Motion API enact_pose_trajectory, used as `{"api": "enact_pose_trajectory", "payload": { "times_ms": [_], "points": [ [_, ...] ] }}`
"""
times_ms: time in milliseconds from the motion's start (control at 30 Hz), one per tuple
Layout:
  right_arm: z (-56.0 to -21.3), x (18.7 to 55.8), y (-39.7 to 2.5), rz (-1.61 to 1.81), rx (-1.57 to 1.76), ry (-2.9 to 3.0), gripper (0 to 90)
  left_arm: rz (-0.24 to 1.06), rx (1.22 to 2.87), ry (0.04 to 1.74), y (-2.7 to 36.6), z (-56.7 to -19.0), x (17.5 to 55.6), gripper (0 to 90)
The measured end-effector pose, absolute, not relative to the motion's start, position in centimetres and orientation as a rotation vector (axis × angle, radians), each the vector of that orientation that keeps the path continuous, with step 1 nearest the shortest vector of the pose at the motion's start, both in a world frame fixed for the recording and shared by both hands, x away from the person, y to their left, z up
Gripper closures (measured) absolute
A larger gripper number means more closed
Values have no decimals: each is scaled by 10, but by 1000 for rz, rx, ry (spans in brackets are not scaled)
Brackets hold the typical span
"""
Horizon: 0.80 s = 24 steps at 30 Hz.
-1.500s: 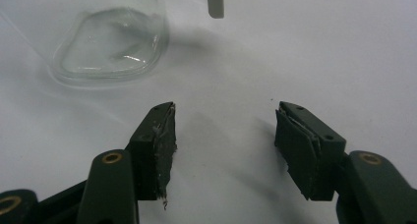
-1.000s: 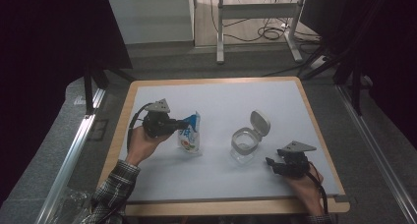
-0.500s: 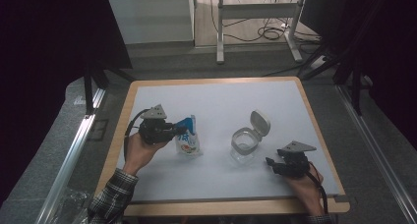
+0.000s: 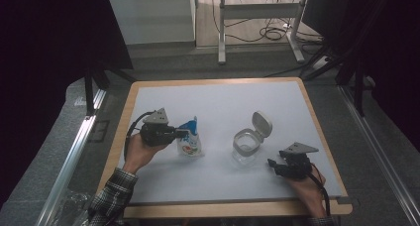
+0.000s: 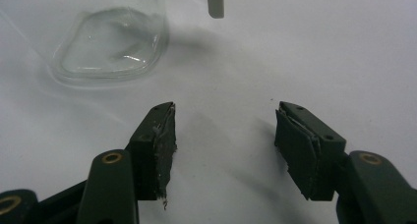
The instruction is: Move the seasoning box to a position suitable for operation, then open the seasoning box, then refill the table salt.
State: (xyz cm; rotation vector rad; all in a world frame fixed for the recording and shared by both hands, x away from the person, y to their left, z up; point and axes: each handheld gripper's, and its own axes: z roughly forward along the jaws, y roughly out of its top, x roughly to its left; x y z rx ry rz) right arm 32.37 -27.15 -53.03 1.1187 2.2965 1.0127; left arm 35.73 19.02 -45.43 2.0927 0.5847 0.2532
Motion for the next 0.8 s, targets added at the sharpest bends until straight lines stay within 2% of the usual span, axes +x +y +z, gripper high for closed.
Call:
{"api": "enact_pose_trajectory", "payload": {
  "times_ms": [133, 800],
  "points": [
    [-530, 324, -271, 1012, 1118, 2297, 409, 268, 2075, 608, 188, -455, 355, 893],
    [-524, 316, -264, 1057, 1098, 2299, 408, 259, 1971, 692, 182, -440, 346, 900]
  ]
}}
